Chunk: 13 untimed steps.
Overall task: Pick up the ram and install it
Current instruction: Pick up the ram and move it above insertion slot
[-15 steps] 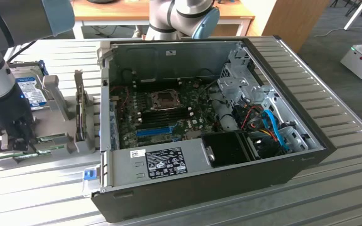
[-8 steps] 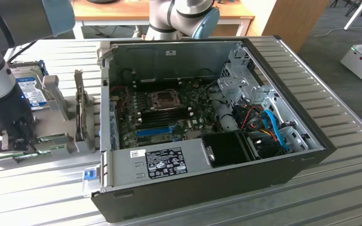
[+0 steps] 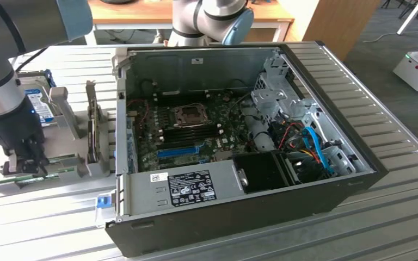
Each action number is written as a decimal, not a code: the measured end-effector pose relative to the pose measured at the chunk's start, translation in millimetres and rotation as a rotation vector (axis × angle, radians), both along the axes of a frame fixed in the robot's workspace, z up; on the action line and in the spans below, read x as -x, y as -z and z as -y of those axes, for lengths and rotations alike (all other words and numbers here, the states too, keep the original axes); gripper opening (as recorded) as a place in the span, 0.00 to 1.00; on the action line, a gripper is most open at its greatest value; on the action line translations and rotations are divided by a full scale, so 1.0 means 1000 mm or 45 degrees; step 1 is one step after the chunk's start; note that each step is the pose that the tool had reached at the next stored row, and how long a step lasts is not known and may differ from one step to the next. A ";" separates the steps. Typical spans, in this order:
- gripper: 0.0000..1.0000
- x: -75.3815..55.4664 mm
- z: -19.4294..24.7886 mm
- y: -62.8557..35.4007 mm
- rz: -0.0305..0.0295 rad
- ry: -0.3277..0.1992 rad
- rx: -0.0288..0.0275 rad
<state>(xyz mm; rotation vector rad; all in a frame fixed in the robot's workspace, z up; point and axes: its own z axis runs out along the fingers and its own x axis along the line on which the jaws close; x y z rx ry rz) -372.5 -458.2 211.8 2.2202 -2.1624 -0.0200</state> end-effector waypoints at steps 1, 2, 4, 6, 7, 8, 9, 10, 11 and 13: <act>0.31 -0.001 0.0000 0.0000 -0.0001 0.000 0.0001; 0.31 -0.002 0.0000 0.0000 -0.0001 0.000 0.0001; 0.31 -0.005 0.0000 -0.0001 -0.0002 0.000 0.0001; 0.31 -0.007 0.0000 0.0000 -0.0001 0.000 0.0000; 0.31 -0.008 0.0000 0.0000 -0.0001 0.000 0.0001; 0.31 -0.009 0.0000 -0.0001 -0.0001 0.000 0.0001; 0.31 -0.009 0.0000 0.0000 0.0000 0.000 -0.0001; 0.31 -0.009 0.0000 0.0000 0.0000 0.000 0.0001; 0.31 -0.009 0.0000 0.0000 -0.0001 0.000 0.0000; 0.31 -0.009 0.0000 0.0001 -0.0002 0.000 0.0001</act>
